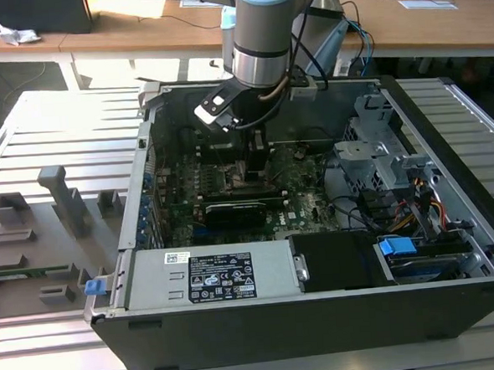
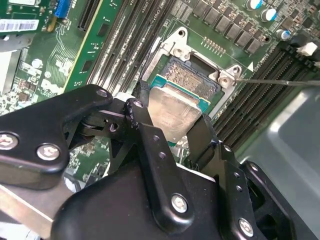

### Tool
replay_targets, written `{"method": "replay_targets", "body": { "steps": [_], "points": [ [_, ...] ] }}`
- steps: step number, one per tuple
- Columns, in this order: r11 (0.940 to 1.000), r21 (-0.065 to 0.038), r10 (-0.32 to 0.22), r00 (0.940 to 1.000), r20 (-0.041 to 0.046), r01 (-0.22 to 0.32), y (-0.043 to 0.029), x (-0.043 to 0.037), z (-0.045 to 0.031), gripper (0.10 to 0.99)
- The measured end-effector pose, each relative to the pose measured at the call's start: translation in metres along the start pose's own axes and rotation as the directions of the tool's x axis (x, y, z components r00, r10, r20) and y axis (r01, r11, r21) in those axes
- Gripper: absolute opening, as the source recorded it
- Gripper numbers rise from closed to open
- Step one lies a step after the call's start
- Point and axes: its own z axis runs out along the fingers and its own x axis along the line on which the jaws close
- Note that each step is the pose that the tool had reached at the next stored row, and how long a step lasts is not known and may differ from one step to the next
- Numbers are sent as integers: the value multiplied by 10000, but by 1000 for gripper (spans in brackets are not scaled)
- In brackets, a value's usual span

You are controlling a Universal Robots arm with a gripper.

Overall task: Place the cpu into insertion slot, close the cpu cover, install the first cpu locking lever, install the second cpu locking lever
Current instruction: 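Place the cpu into insertion slot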

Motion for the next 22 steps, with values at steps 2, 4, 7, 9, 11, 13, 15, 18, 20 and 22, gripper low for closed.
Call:
{"method": "replay_targets", "body": {
  "steps": [2,4,7,9,11,13,15,18,20,22],
  "points": [
    [10000,-1,-2,10000,-14,2,0,2,26,545],
    [10000,0,-2,10000,-16,2,0,7,46,545],
    [10000,1,-2,10000,-23,2,-4,15,105,545],
    [10000,0,-3,10000,-24,3,-14,20,128,545],
    [10000,1,-3,10000,-26,3,-20,30,141,545],
    [10000,0,-4,10000,-30,4,-20,78,148,545],
    [10000,0,-1,10000,-30,1,-36,94,171,545],
    [10000,1,7,10000,-28,-7,-61,97,198,545],
    [10000,3,5,10000,-27,-5,-62,98,214,545],
    [10000,1,6,10000,-31,-6,-62,99,226,545]
  ]
}}
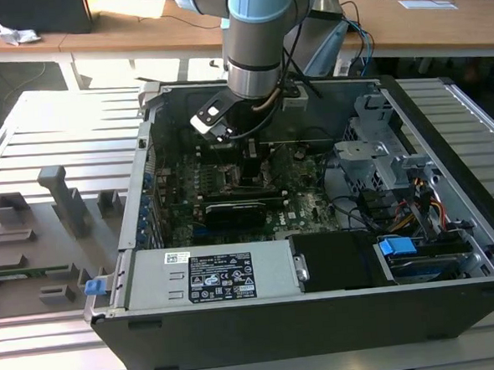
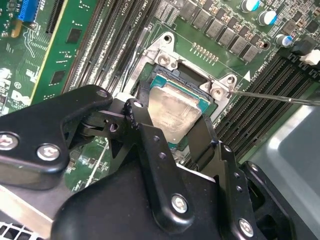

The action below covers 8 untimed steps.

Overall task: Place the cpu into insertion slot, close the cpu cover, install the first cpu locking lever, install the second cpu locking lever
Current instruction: 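Place the cpu into insertion slot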

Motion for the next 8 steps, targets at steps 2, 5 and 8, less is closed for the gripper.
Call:
{"method": "replay_targets", "body": {
  "steps": [2,5,8],
  "points": [
    [10000,0,0,10000,0,0,0,0,8,545],
    [10000,4,0,10000,1,0,1,1,26,545],
    [10000,3,0,10000,0,0,1,1,38,545]
  ]
}}
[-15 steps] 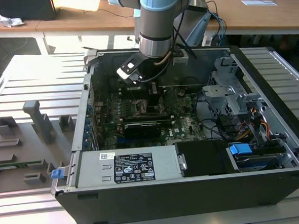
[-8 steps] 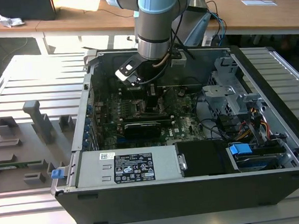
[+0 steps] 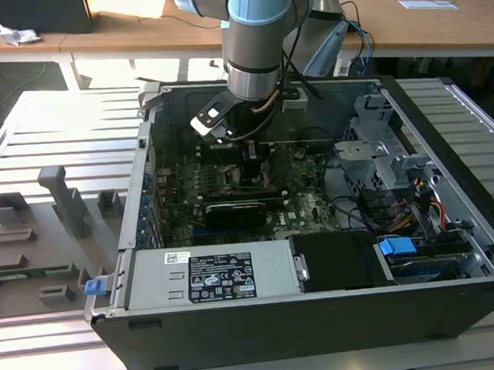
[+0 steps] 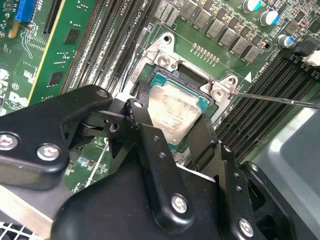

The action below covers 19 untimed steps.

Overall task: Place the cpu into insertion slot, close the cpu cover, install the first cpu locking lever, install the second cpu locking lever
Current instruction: 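Place the cpu into insertion slot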

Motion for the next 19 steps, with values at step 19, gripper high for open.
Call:
{"method": "replay_targets", "body": {
  "steps": [19],
  "points": [
    [10000,-8,-6,9999,-138,6,-98,-11,-218,408]
  ]
}}
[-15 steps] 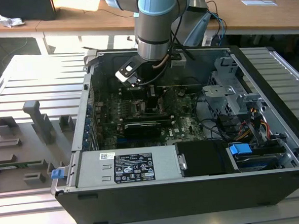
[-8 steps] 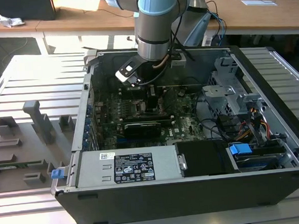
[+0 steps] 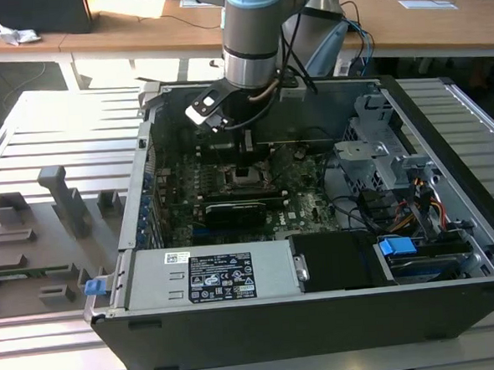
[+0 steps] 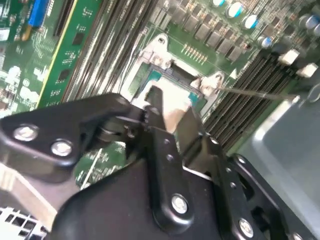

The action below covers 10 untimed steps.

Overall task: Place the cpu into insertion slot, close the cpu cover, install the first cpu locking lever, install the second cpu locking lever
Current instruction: 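Place the cpu into insertion slot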

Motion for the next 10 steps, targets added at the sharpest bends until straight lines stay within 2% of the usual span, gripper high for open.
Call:
{"method": "replay_targets", "body": {
  "steps": [1,3,4,5,8,10],
  "points": [
    [10000,-1,-2,10000,-40,2,-41,-5,3,290],
    [10000,-2,-28,9999,-119,28,-58,-22,7,290],
    [10000,-5,-90,9999,-138,90,-58,-29,8,227],
    [9998,-9,-189,9997,-140,189,-58,-30,10,110],
    [9983,-23,-585,9982,-143,585,-57,-30,12,106],
    [9982,-25,-593,9981,-148,593,-56,-31,20,106]
  ]
}}
